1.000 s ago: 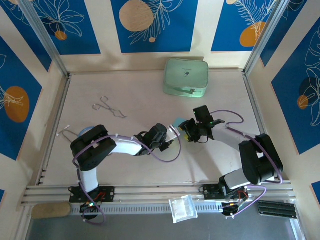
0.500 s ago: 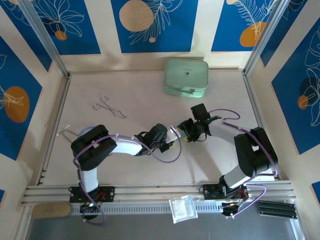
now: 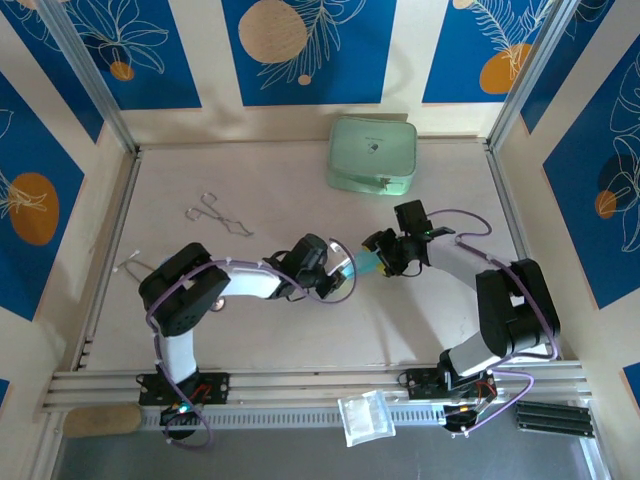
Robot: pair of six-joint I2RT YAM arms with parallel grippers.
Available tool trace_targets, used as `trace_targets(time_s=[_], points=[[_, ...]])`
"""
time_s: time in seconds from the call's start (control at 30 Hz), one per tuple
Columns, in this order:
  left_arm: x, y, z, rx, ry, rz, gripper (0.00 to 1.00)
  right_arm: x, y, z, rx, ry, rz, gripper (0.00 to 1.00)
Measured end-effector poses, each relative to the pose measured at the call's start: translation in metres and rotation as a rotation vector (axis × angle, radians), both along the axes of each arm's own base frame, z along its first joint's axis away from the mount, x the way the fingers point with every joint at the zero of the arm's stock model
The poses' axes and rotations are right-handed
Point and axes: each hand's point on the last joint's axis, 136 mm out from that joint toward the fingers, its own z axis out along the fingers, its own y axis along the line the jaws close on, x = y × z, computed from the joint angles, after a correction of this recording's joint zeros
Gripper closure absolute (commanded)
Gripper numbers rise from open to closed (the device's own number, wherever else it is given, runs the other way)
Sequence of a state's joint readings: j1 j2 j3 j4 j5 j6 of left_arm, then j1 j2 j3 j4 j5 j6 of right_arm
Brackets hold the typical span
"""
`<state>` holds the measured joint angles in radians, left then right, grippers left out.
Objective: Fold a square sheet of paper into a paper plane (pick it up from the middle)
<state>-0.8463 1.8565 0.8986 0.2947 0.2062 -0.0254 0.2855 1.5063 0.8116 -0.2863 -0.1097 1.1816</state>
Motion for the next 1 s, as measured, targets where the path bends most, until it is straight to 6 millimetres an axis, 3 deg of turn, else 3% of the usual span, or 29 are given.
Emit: trace_targets(time_s=[0.37, 0.73, 1.0], points=[[0.003, -0.005, 0.001, -0.063, 0.229, 0.054, 0.93, 0.014, -0.028, 0.032, -0.021, -0.157, 0.009, 0.41], [0.008, -0.017, 0.009, -0.080, 0.395, 0.110, 0.93, -0.002, -0.029, 0.022, -0.019, -0.237, 0.129, 0.43], [0.007, -0.020, -0.001, -0.069, 0.482, 0.144, 0.92, -0.006, -0.019, 0.019, -0.014, -0.283, 0.228, 0.43]])
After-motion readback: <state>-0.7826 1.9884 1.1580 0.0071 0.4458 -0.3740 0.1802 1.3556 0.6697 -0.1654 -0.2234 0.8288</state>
